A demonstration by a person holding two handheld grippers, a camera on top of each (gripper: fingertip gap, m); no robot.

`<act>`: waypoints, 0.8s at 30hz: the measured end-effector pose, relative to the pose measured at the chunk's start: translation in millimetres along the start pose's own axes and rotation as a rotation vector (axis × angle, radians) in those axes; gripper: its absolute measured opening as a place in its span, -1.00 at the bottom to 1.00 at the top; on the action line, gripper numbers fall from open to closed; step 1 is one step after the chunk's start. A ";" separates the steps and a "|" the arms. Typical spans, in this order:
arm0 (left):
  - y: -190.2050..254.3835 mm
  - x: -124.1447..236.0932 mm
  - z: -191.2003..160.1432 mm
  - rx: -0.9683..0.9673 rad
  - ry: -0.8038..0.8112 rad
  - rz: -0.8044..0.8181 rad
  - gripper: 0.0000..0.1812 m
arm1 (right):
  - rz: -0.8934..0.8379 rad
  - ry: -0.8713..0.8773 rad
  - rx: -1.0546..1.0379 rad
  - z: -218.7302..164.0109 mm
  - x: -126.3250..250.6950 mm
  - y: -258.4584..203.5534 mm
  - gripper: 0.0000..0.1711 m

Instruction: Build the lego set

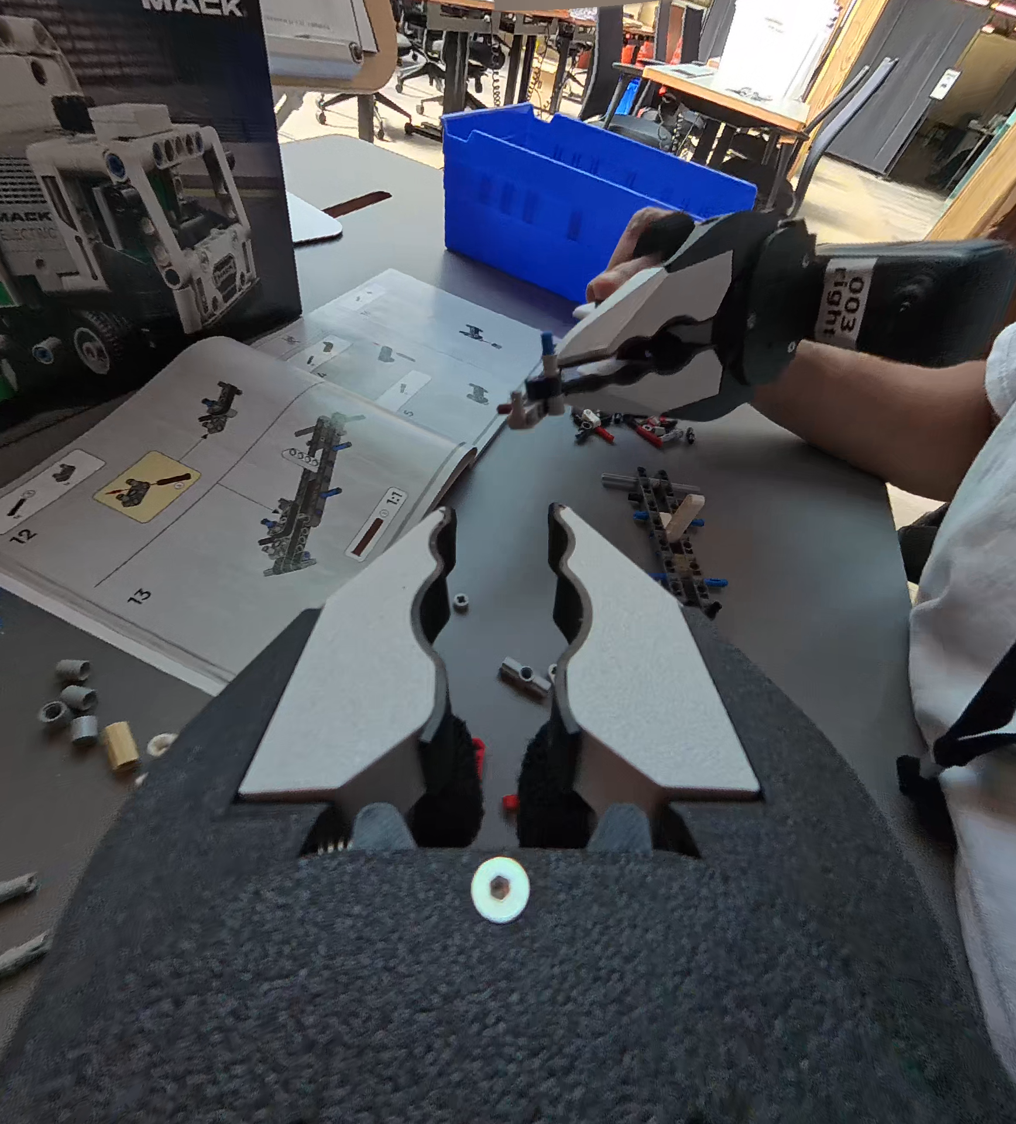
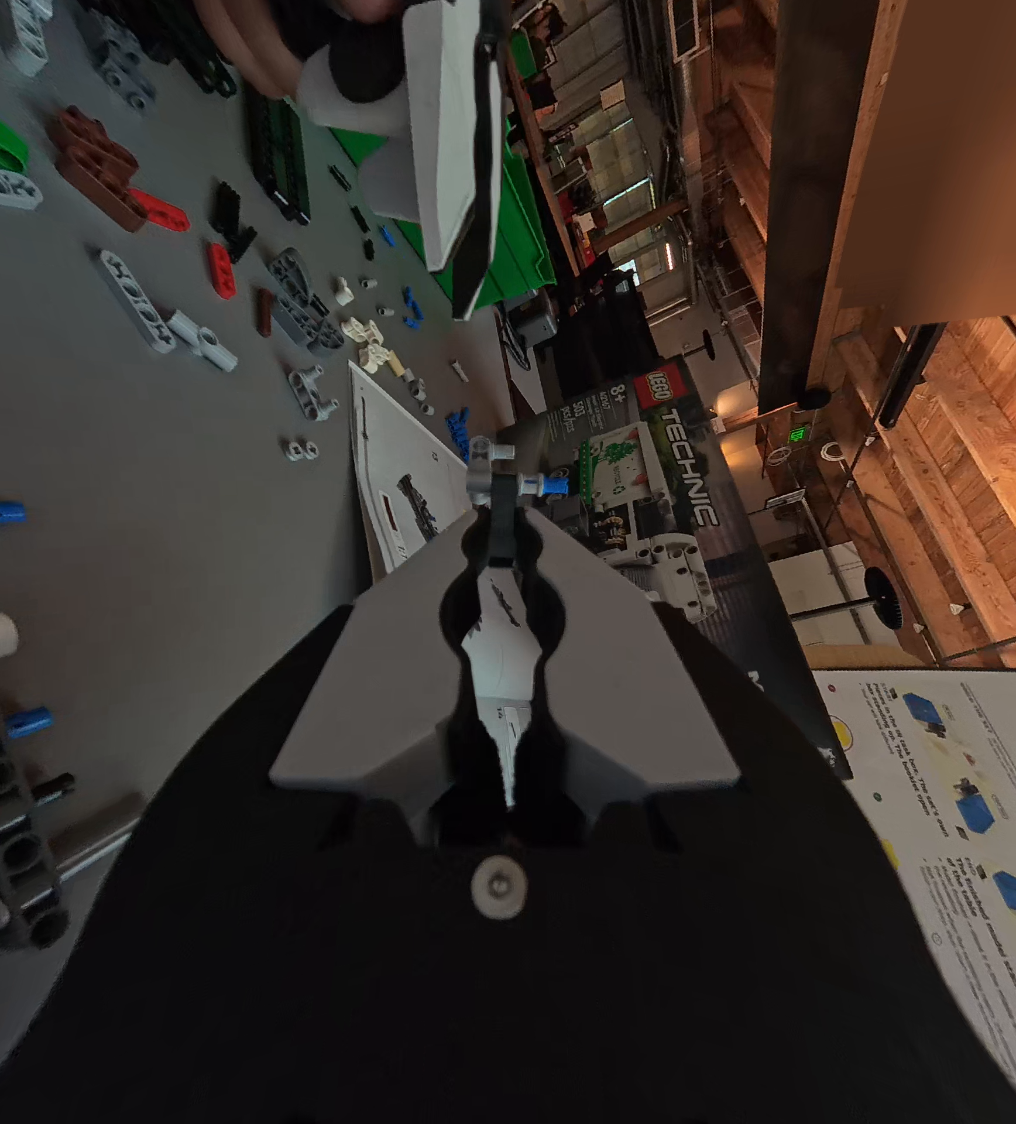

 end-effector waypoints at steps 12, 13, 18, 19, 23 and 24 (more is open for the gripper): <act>24.3 -28.7 -7.1 0.042 -0.101 -0.082 -0.71 | 0.061 0.039 0.073 28.0 -11.3 -23.0 -0.95; 26.4 -29.8 -7.7 0.033 -0.105 -0.086 -0.71 | 0.064 0.041 0.075 28.9 -11.8 -24.2 -0.95; 31.0 -30.3 -7.8 0.023 -0.109 -0.116 -0.77 | 0.080 0.013 0.074 24.3 -14.5 -27.9 -0.95; 30.6 -30.2 -8.0 0.028 -0.106 -0.116 -0.77 | 0.079 0.016 0.070 23.9 -14.4 -28.0 -0.95; 26.0 -29.3 -10.0 0.039 -0.111 -0.102 -0.74 | 0.080 0.023 0.060 24.6 -14.4 -27.9 -0.95; 23.6 -28.8 -10.6 0.034 -0.116 -0.087 -0.73 | 0.080 0.023 0.060 24.8 -14.6 -27.9 -0.95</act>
Point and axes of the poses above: each gripper's, where its closed fingertips meet, x back along the fingers, z out of its top, y = z × x across the jaws, the point moved 6 cm from there along x, back along the fingers, and after that the axes turned 7 degrees about z, right-handed, at the moved point
